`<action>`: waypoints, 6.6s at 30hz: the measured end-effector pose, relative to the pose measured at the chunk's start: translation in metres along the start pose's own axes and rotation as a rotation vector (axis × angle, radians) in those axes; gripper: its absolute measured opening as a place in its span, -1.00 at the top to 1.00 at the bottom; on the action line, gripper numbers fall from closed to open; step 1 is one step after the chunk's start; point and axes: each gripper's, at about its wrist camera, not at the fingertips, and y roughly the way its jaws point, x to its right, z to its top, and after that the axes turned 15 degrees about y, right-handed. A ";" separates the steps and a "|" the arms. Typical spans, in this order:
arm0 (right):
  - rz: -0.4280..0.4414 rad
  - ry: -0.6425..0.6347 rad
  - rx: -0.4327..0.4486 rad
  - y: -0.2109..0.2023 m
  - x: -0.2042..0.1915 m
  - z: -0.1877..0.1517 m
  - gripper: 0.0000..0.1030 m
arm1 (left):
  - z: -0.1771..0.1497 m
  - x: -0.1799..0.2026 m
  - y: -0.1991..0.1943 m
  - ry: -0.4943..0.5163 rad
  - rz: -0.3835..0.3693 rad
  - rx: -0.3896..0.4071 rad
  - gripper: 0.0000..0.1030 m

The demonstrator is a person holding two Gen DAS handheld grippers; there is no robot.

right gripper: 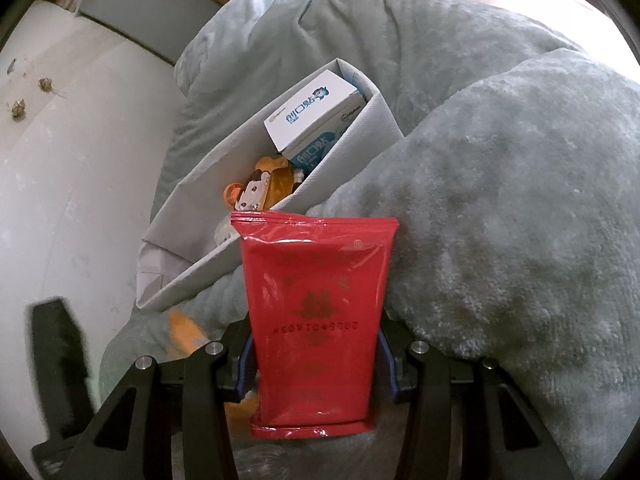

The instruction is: Organize objects

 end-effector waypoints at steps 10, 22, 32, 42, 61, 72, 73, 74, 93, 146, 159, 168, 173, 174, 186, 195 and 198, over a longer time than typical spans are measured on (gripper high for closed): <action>-0.006 -0.011 -0.004 0.003 0.000 0.002 0.11 | 0.011 -0.006 -0.044 0.243 0.160 0.378 -0.45; -0.012 -0.020 -0.006 0.008 -0.001 0.002 0.11 | 0.008 -0.008 -0.039 0.283 0.124 0.428 -0.45; -0.020 -0.028 -0.011 0.013 -0.003 0.004 0.11 | 0.009 -0.011 -0.032 0.277 0.103 0.401 -0.46; -0.026 -0.033 -0.013 0.016 -0.004 0.006 0.11 | 0.008 -0.011 -0.031 0.268 0.098 0.391 -0.45; -0.029 -0.029 -0.009 0.017 -0.006 0.005 0.11 | 0.007 -0.011 -0.030 0.265 0.094 0.386 -0.45; 0.019 -0.002 0.001 0.011 -0.007 0.008 0.11 | 0.022 -0.028 -0.029 0.240 -0.030 0.380 -0.45; 0.048 0.012 -0.004 0.008 -0.008 0.011 0.11 | 0.030 -0.035 -0.028 0.220 -0.035 0.376 -0.45; 0.087 0.028 -0.004 0.004 -0.010 0.015 0.11 | 0.036 -0.041 -0.028 0.206 -0.034 0.378 -0.45; -0.104 -0.066 0.072 0.068 -0.125 0.092 0.04 | 0.117 -0.082 0.021 0.256 -0.029 0.290 -0.48; -0.183 -0.532 0.364 -0.089 0.029 -0.028 -0.13 | -0.115 -0.213 -0.090 0.143 0.126 0.405 -0.52; -0.297 -0.615 0.343 -0.065 0.025 -0.025 -0.19 | -0.122 -0.225 -0.050 0.169 0.169 0.395 -0.67; -0.369 -0.686 0.443 -0.040 0.037 -0.033 -0.72 | -0.131 -0.199 -0.030 0.257 0.362 0.452 -0.96; -0.392 -0.688 0.461 -0.035 0.040 -0.029 -0.91 | -0.135 -0.209 -0.034 0.232 0.298 0.488 -0.96; -0.381 -0.682 0.458 -0.036 0.041 -0.028 -0.92 | -0.136 -0.210 -0.035 0.232 0.298 0.492 -0.96; -0.373 -0.689 0.451 -0.033 0.041 -0.025 -0.95 | -0.137 -0.213 -0.036 0.221 0.262 0.523 -0.97; -0.371 -0.689 0.451 -0.033 0.041 -0.026 -0.95 | -0.138 -0.215 -0.035 0.210 0.250 0.544 -0.97; -0.370 -0.690 0.451 -0.033 0.041 -0.024 -0.95 | -0.139 -0.215 -0.036 0.207 0.249 0.551 -0.97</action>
